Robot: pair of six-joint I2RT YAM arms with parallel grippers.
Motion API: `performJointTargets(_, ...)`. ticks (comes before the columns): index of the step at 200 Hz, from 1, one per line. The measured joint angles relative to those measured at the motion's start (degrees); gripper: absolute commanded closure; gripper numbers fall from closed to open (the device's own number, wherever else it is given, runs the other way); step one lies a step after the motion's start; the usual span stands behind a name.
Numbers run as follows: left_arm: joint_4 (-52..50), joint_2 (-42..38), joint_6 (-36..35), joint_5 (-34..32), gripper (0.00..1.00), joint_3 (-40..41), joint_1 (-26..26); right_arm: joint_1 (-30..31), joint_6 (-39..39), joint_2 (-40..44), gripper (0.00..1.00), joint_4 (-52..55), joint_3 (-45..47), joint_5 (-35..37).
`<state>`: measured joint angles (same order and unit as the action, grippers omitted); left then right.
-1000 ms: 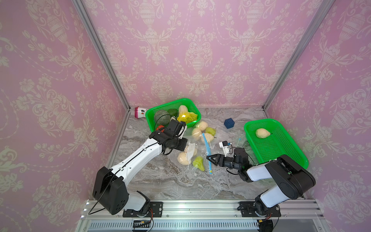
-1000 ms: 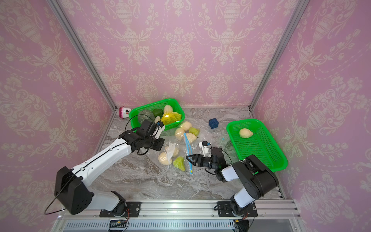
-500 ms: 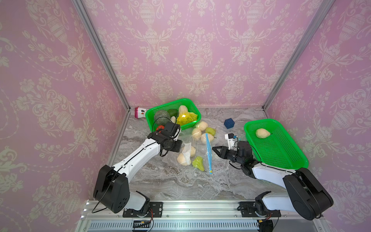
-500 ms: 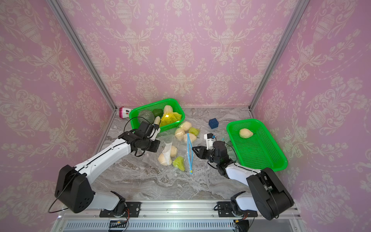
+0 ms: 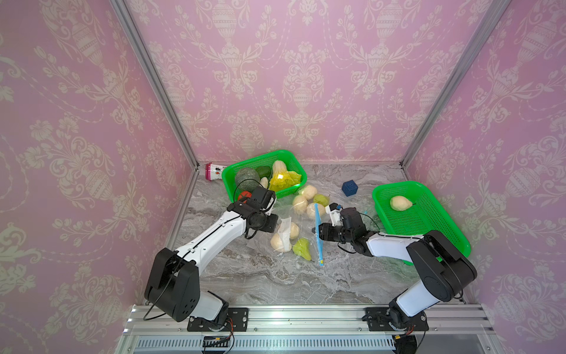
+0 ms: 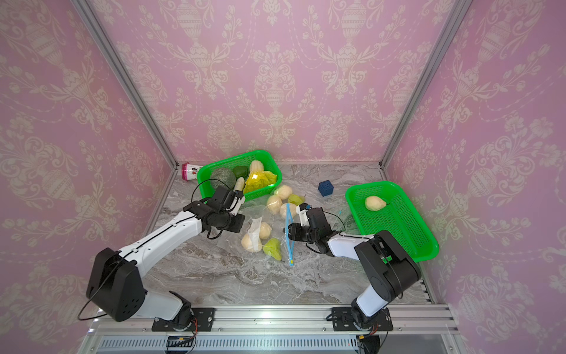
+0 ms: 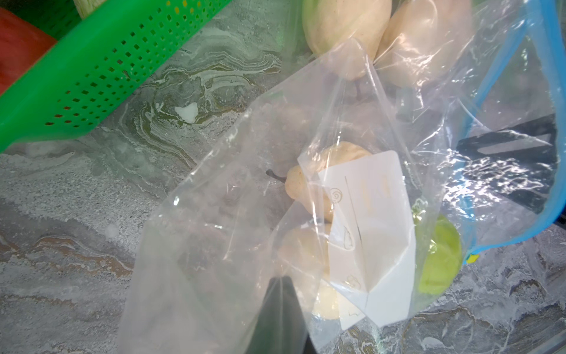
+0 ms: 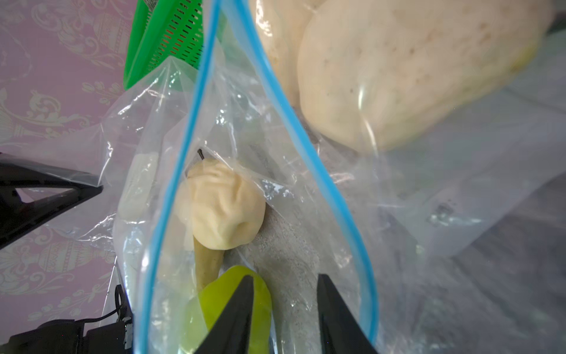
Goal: Open the zip-top bag and take out the pear
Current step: Pick up the pear from the zipper food storage bag.
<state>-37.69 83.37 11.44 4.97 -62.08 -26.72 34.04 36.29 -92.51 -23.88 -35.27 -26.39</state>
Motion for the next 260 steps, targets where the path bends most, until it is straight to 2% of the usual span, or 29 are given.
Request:
performJointTargets(30, 0.8, 0.0, 0.0, 0.0, 1.0, 2.1, 0.0, 1.9, -4.0, -2.4, 0.28, 0.2, -0.1, -1.4)
performJointTargets(65, 1.5, 0.0, 0.5, 0.0, 1.0, 4.7, 0.0, 3.6, -9.7, -4.3, 0.16, -1.7, -0.4, -2.8)
performJointTargets(110, 2.3, -0.1, 1.8, 0.0, 1.0, 6.3, 0.0, 3.7, -11.9, -6.5, 0.08, -9.7, 0.9, -8.6)
performJointTargets(152, 2.5, -0.2, 2.9, -0.9, 1.0, 6.6, 0.0, 4.7, -12.2, -6.5, 0.08, -14.1, 2.0, -14.3)
performJointTargets(180, 2.8, -0.8, 3.7, -0.9, 1.0, 7.5, 0.2, 5.6, -14.3, -6.5, 0.08, -14.1, 2.0, -16.4)
performJointTargets(227, 3.4, -0.8, 5.0, -1.0, 1.0, 7.7, 0.4, 7.0, -19.0, -6.7, 0.08, -8.9, 0.2, -14.9)
performJointTargets(235, 3.2, -0.8, 5.0, -1.3, 0.93, 7.6, 0.4, 6.9, -18.9, -6.8, 0.08, -9.1, 0.2, -14.8)
performJointTargets(250, 1.5, -1.0, 4.7, -2.2, 0.71, 6.4, 0.5, 6.4, -17.6, -7.4, 0.09, -10.4, 0.2, -14.8)
performJointTargets(260, -0.3, -1.5, 4.8, -2.4, 0.64, 4.7, 0.8, 5.8, -16.3, -8.0, 0.09, -11.6, 0.5, -14.7)
